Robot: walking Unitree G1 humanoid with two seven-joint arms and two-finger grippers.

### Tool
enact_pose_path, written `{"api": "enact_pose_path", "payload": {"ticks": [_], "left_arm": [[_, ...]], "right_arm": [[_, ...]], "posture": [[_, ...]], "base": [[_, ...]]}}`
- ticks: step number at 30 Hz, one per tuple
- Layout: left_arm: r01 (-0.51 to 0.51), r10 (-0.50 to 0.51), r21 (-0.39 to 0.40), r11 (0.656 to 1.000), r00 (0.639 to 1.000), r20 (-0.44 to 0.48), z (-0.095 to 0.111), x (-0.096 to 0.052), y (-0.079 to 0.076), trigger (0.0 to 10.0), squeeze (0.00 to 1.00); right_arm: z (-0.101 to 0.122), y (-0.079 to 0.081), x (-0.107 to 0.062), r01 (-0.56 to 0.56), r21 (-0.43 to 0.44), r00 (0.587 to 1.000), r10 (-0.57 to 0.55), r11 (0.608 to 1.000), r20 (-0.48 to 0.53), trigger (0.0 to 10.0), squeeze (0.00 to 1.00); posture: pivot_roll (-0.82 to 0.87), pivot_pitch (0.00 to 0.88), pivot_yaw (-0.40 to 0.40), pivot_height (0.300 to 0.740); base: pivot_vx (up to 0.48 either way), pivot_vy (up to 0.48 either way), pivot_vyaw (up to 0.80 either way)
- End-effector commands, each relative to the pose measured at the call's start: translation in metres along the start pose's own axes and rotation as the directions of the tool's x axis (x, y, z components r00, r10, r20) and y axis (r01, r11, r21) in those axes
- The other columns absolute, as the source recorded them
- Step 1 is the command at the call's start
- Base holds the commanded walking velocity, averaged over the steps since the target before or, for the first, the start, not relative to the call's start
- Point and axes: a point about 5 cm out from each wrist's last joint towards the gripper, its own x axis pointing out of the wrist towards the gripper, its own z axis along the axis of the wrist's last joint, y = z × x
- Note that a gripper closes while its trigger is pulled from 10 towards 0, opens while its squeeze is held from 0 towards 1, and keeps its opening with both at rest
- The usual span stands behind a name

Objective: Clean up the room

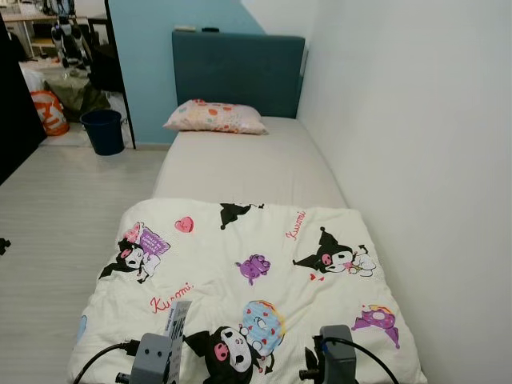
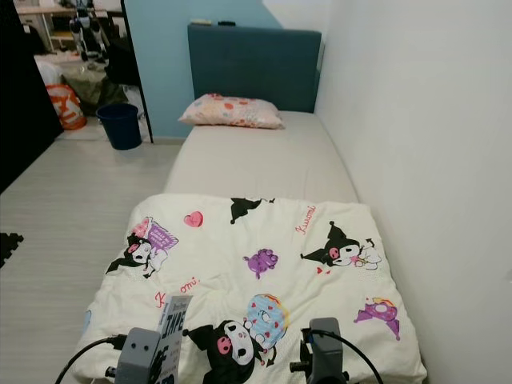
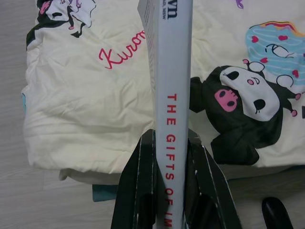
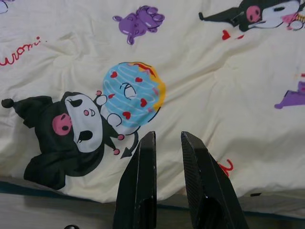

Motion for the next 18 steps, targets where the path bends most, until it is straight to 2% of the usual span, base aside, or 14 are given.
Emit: {"api": "enact_pose_path", "payload": {"ticks": [1, 9, 12, 13, 17, 18], "left_arm": [[0.005, -0.005, 0.002, 1.0, 1.0, 0.014, 0.0, -0.001, -0.002, 10.0, 0.0], [0.005, -0.005, 0.002, 1.0, 1.0, 0.015, -0.001, 0.0, -0.002, 10.0, 0.0], [0.006, -0.006, 0.003, 1.0, 1.0, 0.022, 0.002, 0.001, -0.002, 10.0, 0.0], [0.006, -0.007, 0.005, 1.0, 1.0, 0.03, 0.006, 0.004, -0.002, 10.0, 0.0], [0.005, -0.005, 0.007, 1.0, 0.999, 0.04, 0.011, 0.008, -0.001, 10.0, 0.0], [0.003, -0.004, 0.008, 1.0, 0.999, 0.047, 0.014, 0.01, -0.001, 10.0, 0.0]], "right_arm": [[-0.008, -0.001, -0.004, 0.006, -0.003, 1.0, -0.006, 1.0, -0.023, 10.0, 0.0], [-0.008, -0.001, -0.004, 0.007, -0.014, 1.0, -0.008, 1.0, -0.021, 10.0, 0.0], [-0.005, -0.001, -0.003, 0.0, -0.024, 1.0, 0.0, 1.0, -0.017, 10.0, 0.0], [-0.002, -0.001, -0.001, -0.002, -0.026, 1.0, 0.001, 1.0, -0.012, 10.0, 0.0], [0.002, -0.002, 0.002, -0.002, -0.028, 1.0, 0.002, 1.0, -0.009, 10.0, 0.0], [0.004, -0.003, 0.004, -0.003, -0.029, 1.0, 0.003, 1.0, -0.007, 10.0, 0.0]], "posture": [[0.04, 0.002, -0.041, 0.728], [0.03, 0.0, -0.045, 0.728], [0.03, 0.038, -0.05, 0.728], [0.03, 0.091, -0.058, 0.728], [0.03, 0.121, -0.065, 0.728], [0.04, 0.078, -0.066, 0.728]], "base": [[0.0, 0.0, 0.0], [0.0, 0.0, 0.0], [0.0, 0.0, 0.0], [0.0, 0.0, 0.0], [0.0, 0.0, 0.0], [0.0, 0.0, 0.0]]}}
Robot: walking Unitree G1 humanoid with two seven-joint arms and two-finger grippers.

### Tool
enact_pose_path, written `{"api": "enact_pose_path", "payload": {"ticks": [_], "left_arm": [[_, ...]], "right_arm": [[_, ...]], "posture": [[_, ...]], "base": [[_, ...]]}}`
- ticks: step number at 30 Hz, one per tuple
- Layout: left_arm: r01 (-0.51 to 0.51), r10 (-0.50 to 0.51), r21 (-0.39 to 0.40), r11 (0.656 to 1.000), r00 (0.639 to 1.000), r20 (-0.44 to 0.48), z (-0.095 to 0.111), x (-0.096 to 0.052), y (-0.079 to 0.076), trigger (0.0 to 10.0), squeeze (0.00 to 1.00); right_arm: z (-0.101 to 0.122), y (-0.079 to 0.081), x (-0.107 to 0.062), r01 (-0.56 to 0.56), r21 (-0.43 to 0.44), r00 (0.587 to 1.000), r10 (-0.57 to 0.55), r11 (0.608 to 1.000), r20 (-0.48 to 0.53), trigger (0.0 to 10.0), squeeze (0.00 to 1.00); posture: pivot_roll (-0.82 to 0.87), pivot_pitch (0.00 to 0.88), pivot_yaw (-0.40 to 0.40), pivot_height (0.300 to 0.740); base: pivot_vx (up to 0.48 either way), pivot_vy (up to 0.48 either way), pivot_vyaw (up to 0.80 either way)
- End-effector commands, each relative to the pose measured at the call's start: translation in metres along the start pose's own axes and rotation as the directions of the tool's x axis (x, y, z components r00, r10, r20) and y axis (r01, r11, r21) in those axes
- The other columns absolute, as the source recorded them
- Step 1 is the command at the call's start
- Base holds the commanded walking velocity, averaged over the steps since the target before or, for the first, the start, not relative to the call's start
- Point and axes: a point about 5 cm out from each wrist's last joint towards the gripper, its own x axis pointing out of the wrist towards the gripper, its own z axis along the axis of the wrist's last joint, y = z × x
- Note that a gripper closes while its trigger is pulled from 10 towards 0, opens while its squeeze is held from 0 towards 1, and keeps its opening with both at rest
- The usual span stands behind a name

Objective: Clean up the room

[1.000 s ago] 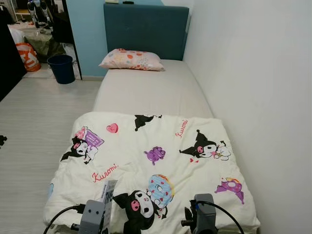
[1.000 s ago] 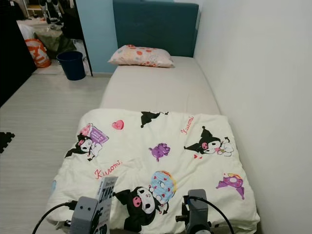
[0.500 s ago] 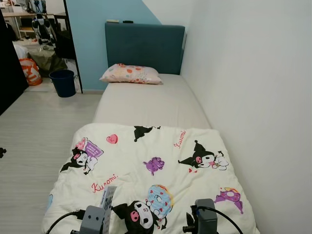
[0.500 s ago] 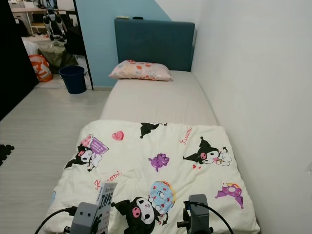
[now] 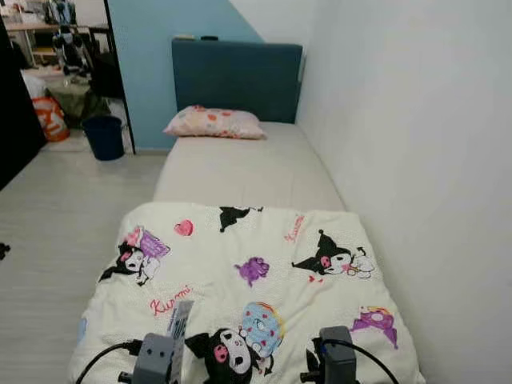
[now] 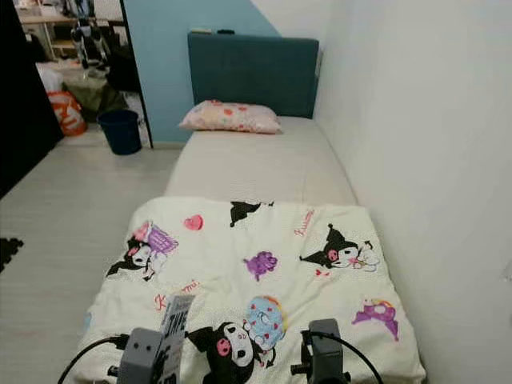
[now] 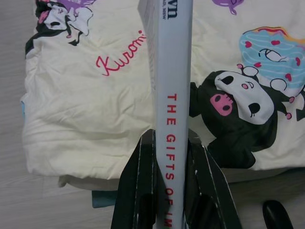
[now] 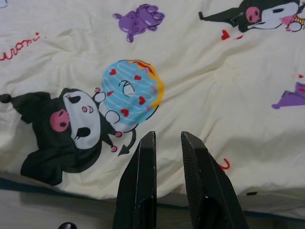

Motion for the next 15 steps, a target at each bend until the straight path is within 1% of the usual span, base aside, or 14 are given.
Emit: {"api": "enact_pose_path", "payload": {"ticks": [1, 2, 3, 4, 9, 11, 15], "left_arm": [[-0.006, 0.006, 0.0, 1.0, 1.0, 0.018, 0.006, 0.005, 0.0, 10.0, 0.0], [-0.006, 0.006, 0.0, 1.0, 1.0, 0.018, 0.006, 0.005, 0.0, 10.0, 0.0], [-0.007, 0.007, 0.0, 1.0, 1.0, 0.027, 0.009, 0.005, 0.0, 10.0, 0.0], [-0.006, 0.006, 0.0, 1.0, 1.0, 0.03, 0.009, 0.003, 0.0, 10.0, 0.0], [-0.004, 0.003, 0.002, 1.0, 1.0, 0.026, 0.006, -0.002, 0.001, 10.0, 0.0], [-0.003, 0.003, 0.004, 1.0, 1.0, 0.025, 0.005, -0.004, 0.001, 10.0, 0.0], [-0.014, 0.014, 0.005, 1.0, 0.999, 0.034, 0.007, -0.005, 0.002, 10.0, 0.0]], "right_arm": [[0.003, -0.002, 0.002, -0.004, -0.008, 1.0, 0.004, 1.0, -0.006, 10.0, 0.0], [0.003, -0.002, 0.002, -0.004, -0.008, 1.0, 0.004, 1.0, -0.006, 10.0, 0.0], [0.005, -0.002, 0.003, -0.004, -0.009, 1.0, 0.004, 1.0, 0.003, 10.0, 0.0], [0.006, -0.003, 0.003, 0.004, -0.005, 1.0, -0.004, 1.0, 0.009, 10.0, 0.0], [0.005, -0.007, 0.0, 0.029, 0.01, 0.999, -0.029, 1.0, 0.015, 10.0, 0.0], [0.004, -0.008, -0.001, 0.035, 0.012, 0.999, -0.035, 0.999, 0.016, 10.0, 0.0], [0.001, -0.008, -0.003, 0.034, 0.01, 0.999, -0.034, 0.999, 0.011, 10.0, 0.0]], "posture": [[0.04, 0.078, -0.066, 0.728], [0.04, 0.078, -0.066, 0.728], [0.03, 0.15, -0.066, 0.728], [0.03, 0.166, -0.06, 0.728], [0.03, 0.173, -0.054, 0.728], [0.02, 0.192, -0.048, 0.728], [0.03, 0.19, -0.048, 0.728]], "base": [[0.0, 0.0, 0.0], [0.0, 0.0, 0.0], [0.0, 0.0, 0.0], [0.0, 0.0, 0.0], [0.0, 0.0, 0.0], [0.0, 0.0, 0.0], [0.0, 0.0, 0.0]]}}
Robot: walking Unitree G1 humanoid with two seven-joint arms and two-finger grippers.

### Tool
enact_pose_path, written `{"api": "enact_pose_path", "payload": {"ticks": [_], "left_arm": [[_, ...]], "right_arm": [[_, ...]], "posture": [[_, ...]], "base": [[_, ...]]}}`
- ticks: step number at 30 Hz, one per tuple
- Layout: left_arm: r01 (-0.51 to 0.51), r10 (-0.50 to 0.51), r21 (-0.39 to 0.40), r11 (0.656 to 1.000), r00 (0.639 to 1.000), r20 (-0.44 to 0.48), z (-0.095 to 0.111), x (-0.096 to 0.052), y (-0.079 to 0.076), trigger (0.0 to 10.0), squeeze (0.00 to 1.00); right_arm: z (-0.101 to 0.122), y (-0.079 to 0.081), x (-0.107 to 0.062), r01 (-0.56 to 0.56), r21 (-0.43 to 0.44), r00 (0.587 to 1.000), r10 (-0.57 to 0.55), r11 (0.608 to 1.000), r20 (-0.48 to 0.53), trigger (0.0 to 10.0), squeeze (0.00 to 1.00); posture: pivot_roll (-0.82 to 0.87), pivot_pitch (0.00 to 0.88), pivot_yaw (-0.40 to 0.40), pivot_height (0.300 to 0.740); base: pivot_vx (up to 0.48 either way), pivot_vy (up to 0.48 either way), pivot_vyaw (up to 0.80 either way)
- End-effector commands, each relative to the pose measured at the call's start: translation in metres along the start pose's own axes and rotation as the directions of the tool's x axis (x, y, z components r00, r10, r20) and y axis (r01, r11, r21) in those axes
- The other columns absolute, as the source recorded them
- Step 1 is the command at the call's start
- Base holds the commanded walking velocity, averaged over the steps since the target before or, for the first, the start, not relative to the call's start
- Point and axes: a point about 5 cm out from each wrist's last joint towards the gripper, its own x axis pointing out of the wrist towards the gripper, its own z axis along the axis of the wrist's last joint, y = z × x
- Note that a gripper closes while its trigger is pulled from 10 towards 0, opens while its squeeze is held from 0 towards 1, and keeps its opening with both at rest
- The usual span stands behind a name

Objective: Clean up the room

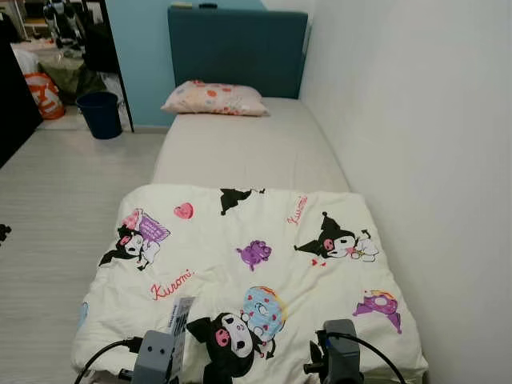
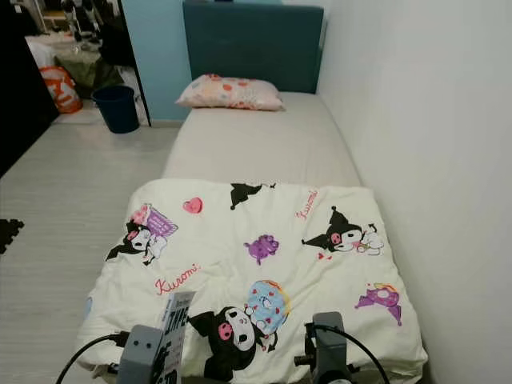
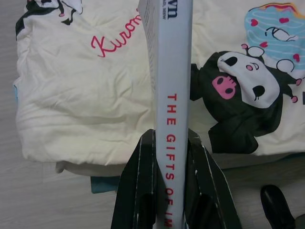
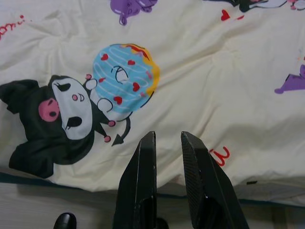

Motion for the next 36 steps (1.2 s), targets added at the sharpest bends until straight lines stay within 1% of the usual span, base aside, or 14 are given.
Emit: {"api": "enact_pose_path", "payload": {"ticks": [1, 6, 13, 19, 21, 24, 29, 32, 33, 34, 36], "left_arm": [[-0.007, 0.007, 0.006, 1.0, 1.0, 0.016, 0.003, -0.001, 0.001, 10.0, 0.0], [-0.014, 0.014, 0.007, 1.0, 0.999, 0.038, 0.009, 0.004, 0.006, 10.0, 0.0], [-0.027, 0.027, 0.0, 1.0, 0.999, 0.039, 0.011, 0.005, 0.007, 10.0, 0.0], [-0.035, 0.035, -0.004, 0.999, 0.998, 0.045, 0.014, 0.008, 0.007, 10.0, 0.0], [-0.028, 0.026, 0.033, 0.999, 0.999, 0.048, 0.014, 0.009, 0.007, 10.0, 0.0], [-0.036, 0.036, 0.016, 0.999, 0.998, 0.043, 0.014, 0.011, 0.008, 10.0, 0.0], [-0.037, 0.037, 0.013, 0.999, 0.998, 0.043, 0.014, 0.01, 0.008, 10.0, 0.0], [-0.063, 0.062, 0.032, 0.998, 0.998, 0.026, 0.011, 0.009, 0.016, 10.0, 0.0], [-0.063, 0.062, 0.032, 0.998, 0.998, 0.026, 0.011, 0.009, 0.016, 10.0, 0.0], [-0.073, 0.072, 0.05, 0.996, 0.997, 0.017, 0.009, 0.01, 0.019, 10.0, 0.0], [-0.075, 0.076, 0.116, 0.99, 0.997, -0.003, 0.008, 0.016, 0.024, 10.0, 0.0]], "right_arm": [[-0.005, -0.002, -0.003, 0.014, 0.011, 1.0, -0.014, 1.0, -0.017, 10.0, 0.0], [-0.001, 0.004, 0.001, -0.004, 0.004, 1.0, 0.004, 1.0, -0.007, 10.0, 0.0], [0.005, 0.006, 0.003, -0.014, 0.004, 1.0, 0.014, 1.0, 0.017, 10.0, 0.0], [0.004, 0.003, 0.003, -0.009, 0.005, 1.0, 0.009, 1.0, 0.006, 10.0, 0.0], [0.004, 0.001, 0.002, -0.014, 0.004, 1.0, 0.013, 1.0, 0.016, 10.0, 0.0], [0.006, -0.003, 0.001, -0.006, 0.026, 0.999, 0.005, 1.0, 0.035, 10.0, 0.0], [0.006, -0.005, -0.001, -0.008, 0.033, 0.999, 0.007, 0.999, 0.047, 10.0, 0.0], [0.003, -0.006, -0.003, -0.019, 0.059, 0.999, 0.016, 0.998, 0.043, 10.0, 0.0], [0.003, -0.006, -0.003, -0.019, 0.059, 0.999, 0.016, 0.998, 0.043, 10.0, 0.0], [0.002, -0.005, -0.004, -0.031, 0.063, 0.999, 0.029, 0.998, 0.035, 10.0, 0.0], [0.002, -0.002, -0.003, -0.051, 0.024, 0.998, 0.051, 0.998, 0.024, 10.0, 0.0]], "posture": [[0.03, 0.19, -0.048, 0.728], [0.03, 0.177, -0.047, 0.728], [0.03, 0.158, -0.048, 0.728], [0.03, 0.155, -0.053, 0.728], [0.03, 0.145, -0.061, 0.728], [0.02, 0.135, -0.062, 0.728], [0.01, 0.129, -0.061, 0.728], [0.01, 0.147, -0.064, 0.728], [0.01, 0.147, -0.064, 0.728], [0.01, 0.146, -0.066, 0.728], [0.01, 0.158, -0.075, 0.728]], "base": [[0.0, 0.0, 0.0], [0.0, 0.0, 0.0], [0.0, 0.0, 0.0], [0.0, 0.0, 0.0], [0.0, 0.0, 0.0], [0.0, 0.0, 0.0], [0.0, 0.0, 0.0], [0.0, 0.0, 0.0], [0.0, 0.0, 0.0], [0.0, 0.0, 0.0], [0.0, 0.0, 0.0]]}}
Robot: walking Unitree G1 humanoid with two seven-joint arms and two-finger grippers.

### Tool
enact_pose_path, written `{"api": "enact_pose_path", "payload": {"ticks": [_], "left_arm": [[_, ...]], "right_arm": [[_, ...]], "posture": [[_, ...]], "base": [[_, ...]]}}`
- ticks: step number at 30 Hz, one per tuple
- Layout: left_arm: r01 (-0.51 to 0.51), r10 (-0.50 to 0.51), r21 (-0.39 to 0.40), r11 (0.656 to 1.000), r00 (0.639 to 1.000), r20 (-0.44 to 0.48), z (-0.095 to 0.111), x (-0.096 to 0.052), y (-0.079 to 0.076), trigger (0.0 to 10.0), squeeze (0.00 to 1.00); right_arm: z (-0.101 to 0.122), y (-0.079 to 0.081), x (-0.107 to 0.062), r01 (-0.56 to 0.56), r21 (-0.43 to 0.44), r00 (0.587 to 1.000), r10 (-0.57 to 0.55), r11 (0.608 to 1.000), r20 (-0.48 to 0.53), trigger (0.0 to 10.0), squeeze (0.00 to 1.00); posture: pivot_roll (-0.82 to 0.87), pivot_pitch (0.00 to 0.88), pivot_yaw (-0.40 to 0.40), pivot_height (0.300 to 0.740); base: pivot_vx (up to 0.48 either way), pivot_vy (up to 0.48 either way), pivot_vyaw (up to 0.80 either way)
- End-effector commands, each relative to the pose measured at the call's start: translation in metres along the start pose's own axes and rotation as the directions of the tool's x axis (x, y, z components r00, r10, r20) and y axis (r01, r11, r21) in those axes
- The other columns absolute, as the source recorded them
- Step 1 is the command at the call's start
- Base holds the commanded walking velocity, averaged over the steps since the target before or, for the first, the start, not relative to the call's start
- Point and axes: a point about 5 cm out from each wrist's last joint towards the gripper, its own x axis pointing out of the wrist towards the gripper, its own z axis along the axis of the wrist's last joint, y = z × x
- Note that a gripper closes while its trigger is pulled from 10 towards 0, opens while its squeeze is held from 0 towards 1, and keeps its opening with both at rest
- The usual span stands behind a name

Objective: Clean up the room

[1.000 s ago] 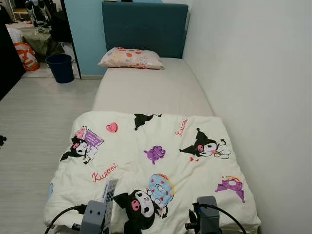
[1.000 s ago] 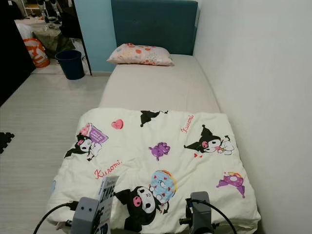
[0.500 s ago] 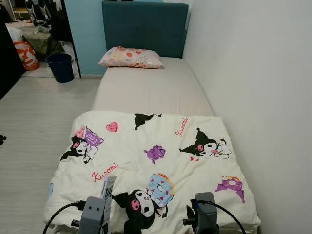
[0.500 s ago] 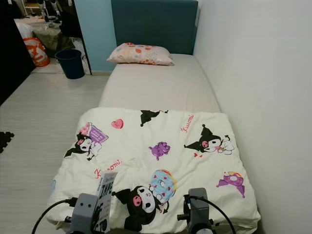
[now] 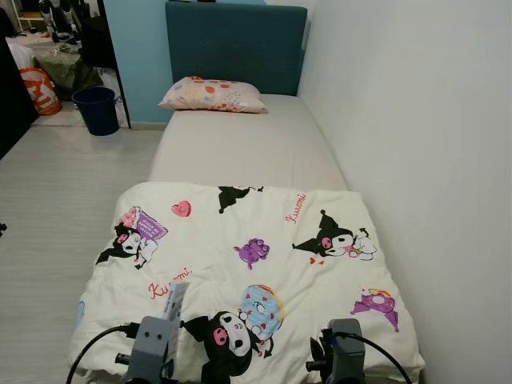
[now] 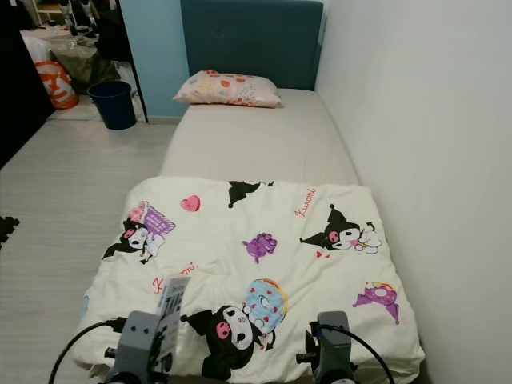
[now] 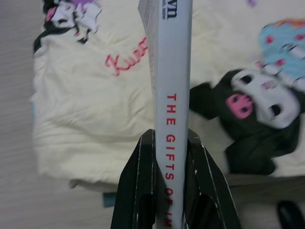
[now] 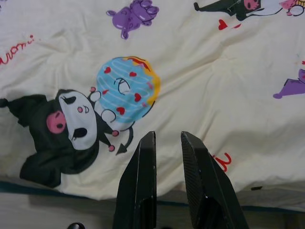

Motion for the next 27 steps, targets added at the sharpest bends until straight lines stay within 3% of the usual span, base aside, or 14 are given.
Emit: {"api": "enact_pose_path", "payload": {"ticks": [1, 3, 5, 6, 7, 10, 13, 15, 16, 18, 19, 22, 25, 27], "left_arm": [[-0.01, 0.011, 0.054, 0.998, 1.0, -0.017, -0.004, 0.002, 0.005, 10.0, 0.0], [0.021, -0.013, 0.179, 0.984, 0.999, -0.044, -0.002, 0.012, 0.009, 10.0, 0.0], [0.032, -0.02, 0.227, 0.973, 0.998, -0.054, -0.002, 0.014, 0.011, 10.0, 0.0], [0.066, -0.025, 0.334, 0.94, 0.992, -0.125, -0.008, 0.018, 0.019, 10.0, 0.0], [0.066, -0.025, 0.334, 0.94, 0.992, -0.125, -0.008, 0.018, 0.019, 10.0, 0.0], [0.097, -0.021, 0.453, 0.886, 0.985, -0.169, -0.013, 0.02, 0.03, 10.0, 0.0], [0.11, -0.024, 0.485, 0.868, 0.983, -0.181, -0.014, 0.02, 0.033, 10.0, 0.0], [0.214, -0.064, 0.573, 0.791, 0.961, -0.271, -0.024, 0.018, 0.034, 10.0, 0.0], [0.214, -0.064, 0.573, 0.791, 0.961, -0.271, -0.024, 0.018, 0.034, 10.0, 0.0], [0.335, -0.111, 0.615, 0.714, 0.921, -0.373, -0.036, 0.013, 0.031, 10.0, 0.0], [0.335, -0.111, 0.615, 0.714, 0.921, -0.373, -0.036, 0.013, 0.031, 10.0, 0.0], [0.496, -0.164, 0.581, 0.645, 0.833, -0.528, -0.057, 0.001, 0.027, 10.0, 0.0], [0.603, -0.172, 0.486, 0.633, 0.721, -0.671, -0.076, -0.014, 0.028, 10.0, 0.0], [0.688, -0.183, 0.426, 0.588, 0.626, -0.758, -0.089, -0.026, 0.03, 10.0, 0.0]], "right_arm": [[-0.005, 0.001, -0.003, -0.014, -0.018, 1.0, 0.014, 1.0, -0.023, 10.0, 0.0], [-0.003, 0.004, -0.001, -0.021, -0.037, 0.999, 0.02, 0.999, -0.025, 10.0, 0.0], [-0.003, 0.005, -0.001, -0.022, -0.04, 0.999, 0.021, 0.999, -0.024, 10.0, 0.0], [-0.001, 0.006, 0.0, -0.022, -0.04, 1.0, 0.021, 0.999, -0.02, 10.0, 0.0], [-0.001, 0.006, 0.0, -0.022, -0.04, 1.0, 0.021, 0.999, -0.02, 10.0, 0.0], [0.001, 0.007, 0.001, -0.024, -0.039, 1.0, 0.023, 0.999, -0.014, 10.0, 0.0], [0.001, 0.007, 0.002, -0.027, -0.04, 1.0, 0.026, 0.999, -0.012, 10.0, 0.0], [0.002, 0.008, 0.002, -0.037, -0.044, 0.999, 0.036, 0.998, -0.009, 10.0, 0.0], [0.002, 0.008, 0.002, -0.037, -0.044, 0.999, 0.036, 0.998, -0.009, 10.0, 0.0], [0.003, 0.008, 0.003, -0.044, -0.049, 0.999, 0.044, 0.998, -0.01, 10.0, 0.0], [0.003, 0.008, 0.003, -0.044, -0.049, 0.999, 0.044, 0.998, -0.01, 10.0, 0.0], [0.004, 0.009, 0.004, -0.047, -0.052, 0.999, 0.046, 0.998, -0.01, 10.0, 0.0], [0.004, 0.009, 0.003, -0.044, -0.051, 0.999, 0.044, 0.998, -0.006, 10.0, 0.0], [0.004, 0.009, 0.003, -0.043, -0.056, 0.999, 0.043, 0.997, -0.003, 10.0, 0.0]], "posture": [[0.01, 0.158, -0.075, 0.728], [0.01, 0.162, -0.071, 0.728], [0.01, 0.164, -0.071, 0.728], [0.01, 0.169, -0.076, 0.728], [0.01, 0.169, -0.076, 0.728], [0.0, 0.177, -0.081, 0.728], [0.0, 0.177, -0.081, 0.728], [0.0, 0.18, -0.091, 0.728], [0.0, 0.18, -0.091, 0.728], [0.0, 0.182, -0.092, 0.728], [0.0, 0.182, -0.092, 0.728], [0.0, 0.175, -0.087, 0.728], [0.0, 0.164, -0.081, 0.728], [-0.01, 0.161, -0.078, 0.728]], "base": [[0.0, 0.0, 0.0], [0.0, 0.0, 0.0], [0.0, 0.0, 0.0], [0.0, 0.0, 0.0], [0.0, 0.0, 0.0], [0.0, 0.0, 0.0], [0.0, 0.0, 0.0], [0.0, 0.0, 0.0], [0.0, 0.0, 0.0], [0.0, 0.0, 0.0], [0.0, 0.0, 0.0], [0.0, 0.0, 0.0], [0.0, 0.0, 0.0], [0.0, 0.0, 0.0]]}}
